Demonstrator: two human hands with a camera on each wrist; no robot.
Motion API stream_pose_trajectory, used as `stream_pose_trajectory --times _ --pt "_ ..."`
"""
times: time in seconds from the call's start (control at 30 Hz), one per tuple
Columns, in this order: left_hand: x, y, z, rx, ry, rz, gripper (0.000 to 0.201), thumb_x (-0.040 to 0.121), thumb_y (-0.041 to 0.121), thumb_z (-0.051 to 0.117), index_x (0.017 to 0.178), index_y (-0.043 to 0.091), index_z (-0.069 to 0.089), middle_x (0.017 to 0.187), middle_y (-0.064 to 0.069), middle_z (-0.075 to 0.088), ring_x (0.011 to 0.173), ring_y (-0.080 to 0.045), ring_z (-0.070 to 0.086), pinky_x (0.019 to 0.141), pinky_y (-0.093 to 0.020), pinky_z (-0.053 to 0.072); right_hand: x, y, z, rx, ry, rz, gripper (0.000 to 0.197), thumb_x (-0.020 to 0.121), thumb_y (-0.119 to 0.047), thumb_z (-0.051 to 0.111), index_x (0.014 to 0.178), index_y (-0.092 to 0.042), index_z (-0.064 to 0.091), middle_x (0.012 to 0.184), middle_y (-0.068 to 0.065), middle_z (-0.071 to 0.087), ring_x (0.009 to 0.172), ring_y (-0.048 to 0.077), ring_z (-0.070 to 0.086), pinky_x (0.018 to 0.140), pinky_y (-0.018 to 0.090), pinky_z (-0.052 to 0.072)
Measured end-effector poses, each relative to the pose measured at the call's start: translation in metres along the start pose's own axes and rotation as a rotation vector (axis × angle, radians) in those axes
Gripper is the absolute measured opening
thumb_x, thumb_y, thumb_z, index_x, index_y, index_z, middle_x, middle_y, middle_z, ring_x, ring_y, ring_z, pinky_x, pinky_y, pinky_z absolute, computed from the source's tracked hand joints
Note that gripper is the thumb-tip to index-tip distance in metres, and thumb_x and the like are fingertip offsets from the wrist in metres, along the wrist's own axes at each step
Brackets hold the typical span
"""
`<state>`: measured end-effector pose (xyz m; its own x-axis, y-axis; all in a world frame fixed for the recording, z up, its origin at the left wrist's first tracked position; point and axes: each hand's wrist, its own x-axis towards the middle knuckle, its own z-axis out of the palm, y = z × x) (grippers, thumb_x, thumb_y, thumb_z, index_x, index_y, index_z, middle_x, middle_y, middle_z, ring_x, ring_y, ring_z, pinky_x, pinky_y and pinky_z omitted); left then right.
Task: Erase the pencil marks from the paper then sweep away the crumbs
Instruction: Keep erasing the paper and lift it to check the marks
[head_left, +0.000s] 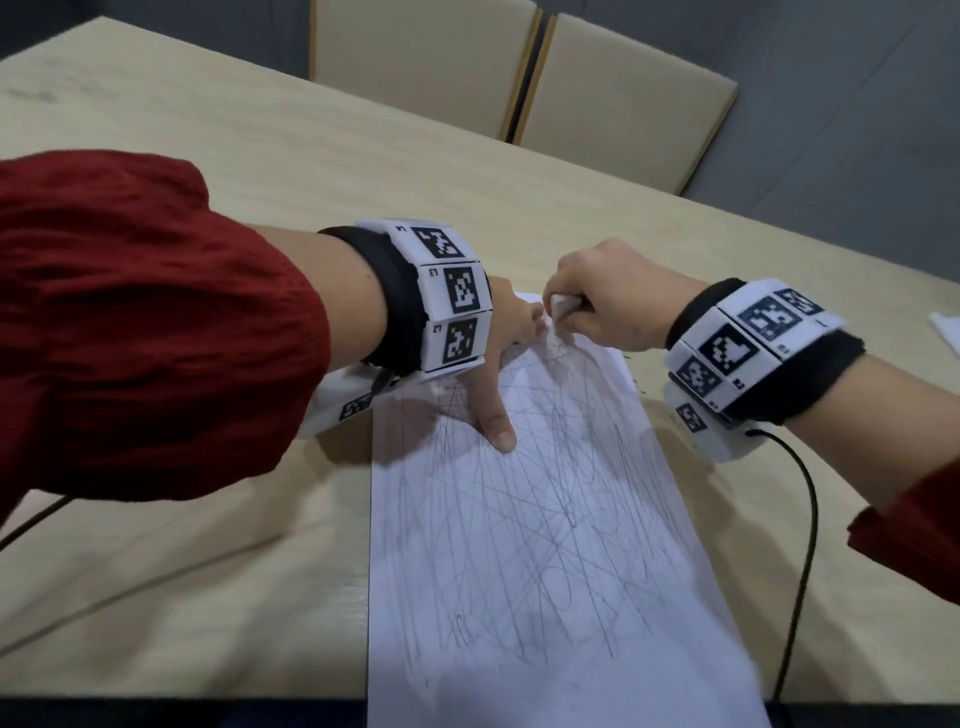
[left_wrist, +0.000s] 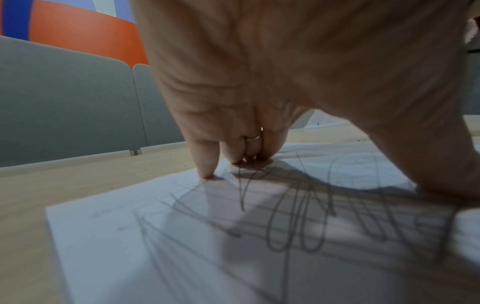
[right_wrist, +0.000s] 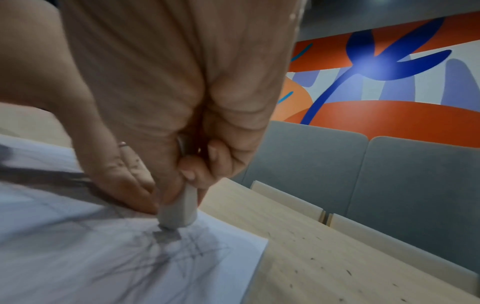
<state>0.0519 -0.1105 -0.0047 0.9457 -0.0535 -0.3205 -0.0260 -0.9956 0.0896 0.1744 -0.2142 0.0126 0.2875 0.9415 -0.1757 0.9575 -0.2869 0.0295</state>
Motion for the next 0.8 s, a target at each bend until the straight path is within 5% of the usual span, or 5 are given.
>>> stream_pose_trajectory --times 0.37,0.53,0.6,0.73,0.8 --pt "0.002 0.006 -0.006 0.050 -0.055 -0.041 0.067 0.070 0.069 0.068 0.098 0.010 0.053 0.073 0.010 0.043 0.079 -0.013 0.052 0.084 -0.029 0.044 -0.006 0.006 0.000 0.039 0.017 0.013 0.015 0.083 0.001 0.057 0.090 -0.005 0.069 0.079 -0.001 0.072 0.085 0.019 0.063 0.077 0.030 0.050" --pt "0.008 0.009 -0.007 0.103 -0.045 -0.090 0.062 0.075 0.064 0.066 0.084 0.011 0.034 0.073 0.006 0.038 0.062 -0.006 0.038 0.064 -0.023 0.036 0.011 0.005 -0.002 0.007 0.130 0.058 0.021 0.083 0.000 0.053 0.097 -0.003 0.068 0.089 0.011 0.072 0.090 0.029 0.062 0.077 0.035 0.051" --pt "0.014 0.009 -0.005 0.108 -0.053 -0.105 0.064 0.074 0.067 0.066 0.087 0.010 0.039 0.098 -0.003 0.055 0.074 -0.012 0.048 0.066 -0.025 0.034 0.003 0.007 -0.001 0.031 0.092 0.048 0.020 0.083 0.001 0.054 0.094 -0.005 0.069 0.085 0.007 0.072 0.088 0.026 0.064 0.078 0.035 0.052" --pt "0.010 0.007 -0.003 0.030 -0.059 -0.124 0.113 0.074 0.090 0.025 0.145 0.003 0.034 0.152 -0.013 0.034 0.128 -0.029 0.045 0.071 -0.014 0.039 -0.006 0.007 -0.004 0.014 0.036 0.032 0.022 0.083 0.001 0.054 0.094 -0.009 0.070 0.076 -0.002 0.067 0.079 0.018 0.057 0.070 0.024 0.042" --pt "0.007 0.005 -0.003 -0.054 -0.027 -0.143 0.105 0.071 0.080 0.055 0.144 0.006 0.036 0.146 -0.008 0.041 0.118 -0.026 0.053 0.093 -0.029 0.046 0.007 0.007 -0.006 -0.019 0.079 0.051 0.024 0.085 0.000 0.050 0.096 -0.007 0.070 0.080 0.005 0.068 0.083 0.024 0.059 0.070 0.025 0.042"
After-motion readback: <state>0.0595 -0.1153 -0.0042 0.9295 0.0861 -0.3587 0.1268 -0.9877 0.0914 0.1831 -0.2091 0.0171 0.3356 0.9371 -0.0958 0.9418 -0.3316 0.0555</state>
